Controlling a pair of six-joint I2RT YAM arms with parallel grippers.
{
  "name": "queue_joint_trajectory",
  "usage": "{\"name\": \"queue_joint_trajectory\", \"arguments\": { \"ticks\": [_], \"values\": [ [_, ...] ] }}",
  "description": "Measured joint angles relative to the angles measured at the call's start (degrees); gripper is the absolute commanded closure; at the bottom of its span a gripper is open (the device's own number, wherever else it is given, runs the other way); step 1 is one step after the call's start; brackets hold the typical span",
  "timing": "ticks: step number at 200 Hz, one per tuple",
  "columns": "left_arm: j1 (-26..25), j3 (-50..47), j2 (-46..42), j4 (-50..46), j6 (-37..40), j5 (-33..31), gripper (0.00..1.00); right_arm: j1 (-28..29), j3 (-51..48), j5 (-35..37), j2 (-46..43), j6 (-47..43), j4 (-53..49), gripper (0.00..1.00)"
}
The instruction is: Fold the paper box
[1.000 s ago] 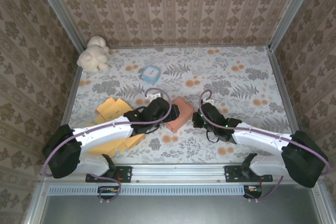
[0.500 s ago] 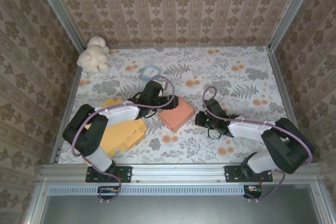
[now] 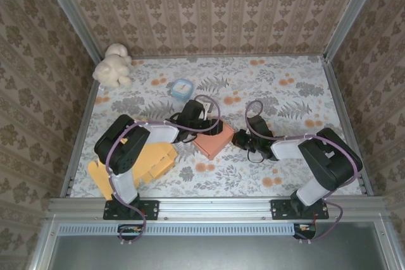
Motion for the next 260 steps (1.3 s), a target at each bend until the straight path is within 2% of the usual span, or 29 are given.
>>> {"name": "queue_joint_trajectory", "arguments": {
  "ticks": [57,108,140,164,206,236,260],
  "values": [
    [-1.0,0.0,1.2,2.6,0.4,-1.8,0.38,-1.9,-0.2,-4.1,2.4,3.3,4.0,1.00],
    [-1.0,-0.1,1.6,4.4,-0.9,-1.9,0.39,-2.2,-0.8,-4.3,2.5,5.0,5.6,1.00],
    [-1.1,-0.4,0.4,3.1,-1.9,-3.3,0.38,-1.8,-1.0,-2.9,1.3,4.2,5.0,1.00],
    [-0.7,-1.9,-1.2,3.4,-4.4,-2.8,0.37,-0.6,-1.0,0.7,-0.2,1.2,2.8,1.00],
    [2.1,-5.4,-3.5,6.4,-8.9,2.2,0.30,-0.2,-1.7,6.2,-8.2,-3.7,-5.4,1.00],
    [3.1,-8.6,-7.3,6.3,-10.4,1.3,0.29,0.2,-4.2,7.8,-16.7,-5.2,-10.8,1.00],
    [2.5,-12.5,-12.3,6.0,-10.8,-0.4,0.29,3.2,-7.7,8.7,-23.9,-5.5,-14.4,1.00]
  ]
}}
